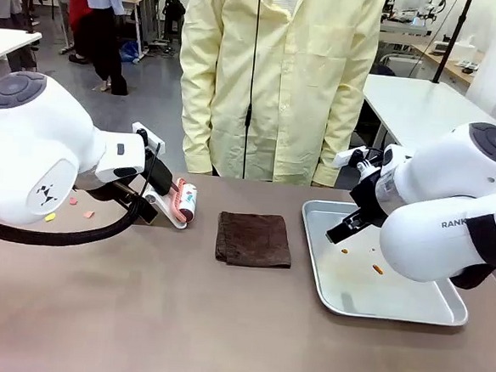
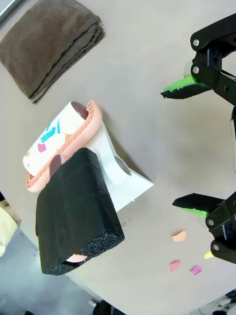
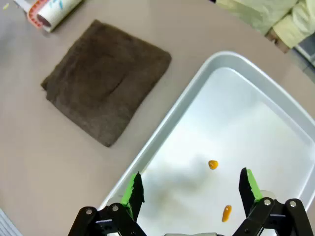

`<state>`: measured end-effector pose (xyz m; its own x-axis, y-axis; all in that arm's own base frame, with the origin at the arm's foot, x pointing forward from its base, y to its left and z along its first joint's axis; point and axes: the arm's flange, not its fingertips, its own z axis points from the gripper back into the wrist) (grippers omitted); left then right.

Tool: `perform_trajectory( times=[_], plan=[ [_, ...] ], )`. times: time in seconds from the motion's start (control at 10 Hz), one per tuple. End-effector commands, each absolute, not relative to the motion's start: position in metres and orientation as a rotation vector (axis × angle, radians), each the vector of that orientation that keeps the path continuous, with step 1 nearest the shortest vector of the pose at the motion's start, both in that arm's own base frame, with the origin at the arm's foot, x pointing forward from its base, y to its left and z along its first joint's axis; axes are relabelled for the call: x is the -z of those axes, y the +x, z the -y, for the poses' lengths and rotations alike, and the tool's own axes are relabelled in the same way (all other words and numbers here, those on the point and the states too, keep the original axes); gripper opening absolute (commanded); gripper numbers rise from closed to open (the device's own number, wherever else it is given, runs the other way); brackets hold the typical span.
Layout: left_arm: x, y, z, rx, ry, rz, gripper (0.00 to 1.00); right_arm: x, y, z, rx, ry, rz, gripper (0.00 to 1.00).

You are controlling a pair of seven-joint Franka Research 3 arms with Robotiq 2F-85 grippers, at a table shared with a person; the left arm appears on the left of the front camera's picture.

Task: Clean the surface of the table.
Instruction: Hold the Lint Roller with your left hand and the towel with your right hand.

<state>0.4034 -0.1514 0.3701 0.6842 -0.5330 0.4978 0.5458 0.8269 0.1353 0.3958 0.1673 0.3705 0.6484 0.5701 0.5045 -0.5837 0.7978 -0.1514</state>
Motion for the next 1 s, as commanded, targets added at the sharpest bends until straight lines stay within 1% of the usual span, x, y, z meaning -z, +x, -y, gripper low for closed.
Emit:
perform_trajectory(
  times=[0.0, 0.9],
  plan=[
    [-0.3702, 0.4034, 0.1514, 0.605, -0.024, 0.55, 1.0, -0.3706, 0.3958, -0.1673, -0.656, 0.026, 0.565, 1.0],
    [-0.3702, 0.4034, 0.1514, 0.605, -0.024, 0.55, 1.0, -0.3706, 0.3958, -0.1673, -0.656, 0.026, 0.565, 1.0]
  ],
)
